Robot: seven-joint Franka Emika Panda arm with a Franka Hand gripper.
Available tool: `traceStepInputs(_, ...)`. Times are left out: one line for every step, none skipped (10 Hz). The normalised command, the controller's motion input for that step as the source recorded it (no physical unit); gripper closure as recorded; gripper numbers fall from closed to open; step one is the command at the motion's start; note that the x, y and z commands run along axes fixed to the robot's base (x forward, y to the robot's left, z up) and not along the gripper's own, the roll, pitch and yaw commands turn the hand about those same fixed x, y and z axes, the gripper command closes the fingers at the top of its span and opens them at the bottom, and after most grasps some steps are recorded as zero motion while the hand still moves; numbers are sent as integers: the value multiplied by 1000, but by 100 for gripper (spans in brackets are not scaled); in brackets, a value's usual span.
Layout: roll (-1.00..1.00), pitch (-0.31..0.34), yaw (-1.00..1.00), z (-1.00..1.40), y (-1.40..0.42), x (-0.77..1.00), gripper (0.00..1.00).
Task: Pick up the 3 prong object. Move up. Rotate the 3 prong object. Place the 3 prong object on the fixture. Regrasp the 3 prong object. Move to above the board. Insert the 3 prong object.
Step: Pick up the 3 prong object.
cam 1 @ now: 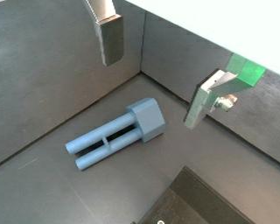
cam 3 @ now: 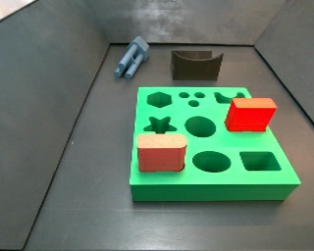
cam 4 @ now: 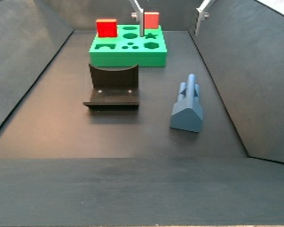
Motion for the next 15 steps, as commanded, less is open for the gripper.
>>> traceStepInputs(0,-27,0,0,0,-80,0)
traceStepInputs(0,-17,0,-160,63,-234,0)
traceStepInputs(0,-24,0,-229,177,-354,0)
traceStepInputs(0,-39,0,-249,229,-346,0)
traceStepInputs(-11,-106,-9,-231,223,-420,0)
traceStepInputs(-71,-179,-57,-183,203,-363,0)
traceStepInputs(-113,-250,-106,-214,226,-260,0)
traceStepInputs(59,-167,-134,-360,80,-291,0)
traceStepInputs(33,-164,-214,-394,129,-260,0)
traceStepInputs(0,-196,-331,-417,163,-151,0)
traceStepInputs(1,-141,-306,-374,177,-177,0)
traceStepInputs(0,-139,-309,-337,206,-163,0)
traceStepInputs(-4,-191,-317,-289,200,-80,0)
traceStepInputs(4,10,-17,-29,0,0,0)
traceStepInputs(0,0,0,-31,0,0,0)
